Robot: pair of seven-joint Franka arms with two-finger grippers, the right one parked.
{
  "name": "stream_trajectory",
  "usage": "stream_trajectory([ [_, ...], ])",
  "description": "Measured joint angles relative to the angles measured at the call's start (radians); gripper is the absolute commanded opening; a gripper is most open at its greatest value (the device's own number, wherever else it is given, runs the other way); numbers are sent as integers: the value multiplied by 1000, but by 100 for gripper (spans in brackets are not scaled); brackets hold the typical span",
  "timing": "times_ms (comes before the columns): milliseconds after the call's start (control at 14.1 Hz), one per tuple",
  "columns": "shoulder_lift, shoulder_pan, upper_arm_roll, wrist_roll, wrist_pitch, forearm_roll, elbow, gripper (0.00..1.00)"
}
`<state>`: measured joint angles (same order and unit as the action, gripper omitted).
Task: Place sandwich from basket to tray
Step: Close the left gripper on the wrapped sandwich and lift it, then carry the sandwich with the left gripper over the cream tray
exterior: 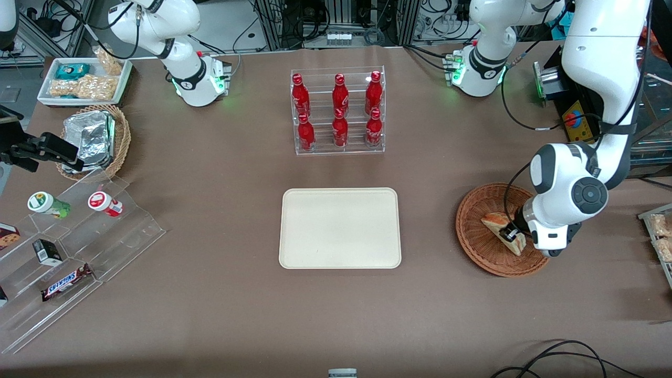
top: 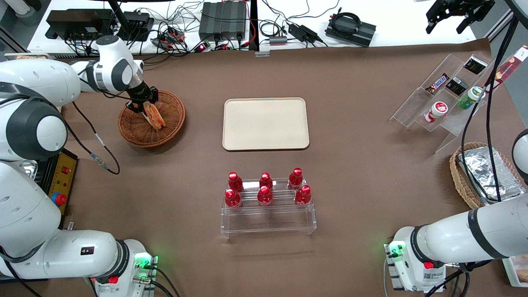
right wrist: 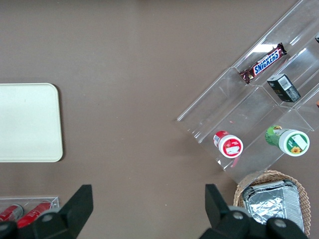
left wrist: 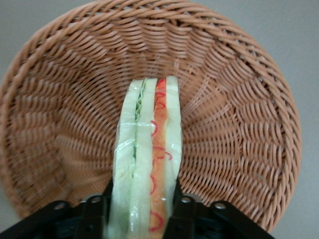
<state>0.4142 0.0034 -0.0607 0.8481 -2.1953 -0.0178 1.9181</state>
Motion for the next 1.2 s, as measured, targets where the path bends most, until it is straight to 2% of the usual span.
stream_trajectory([
  [212, -12, -32, -4, 15, 218, 0, -122, 2],
  [354, -16, -70, -7, 19, 288, 2, -184, 1],
  [496, -15, -109, -37, 0, 284, 16, -201, 2],
  [637, 2, -147, -113, -39, 210, 17, -205, 4],
  [779, 47, -234, -148, -46, 139, 17, -232, 7],
  [991, 173, -390, -147, -40, 116, -32, -375, 6],
  [1204, 309, -474, -146, -15, 81, -48, -522, 6],
])
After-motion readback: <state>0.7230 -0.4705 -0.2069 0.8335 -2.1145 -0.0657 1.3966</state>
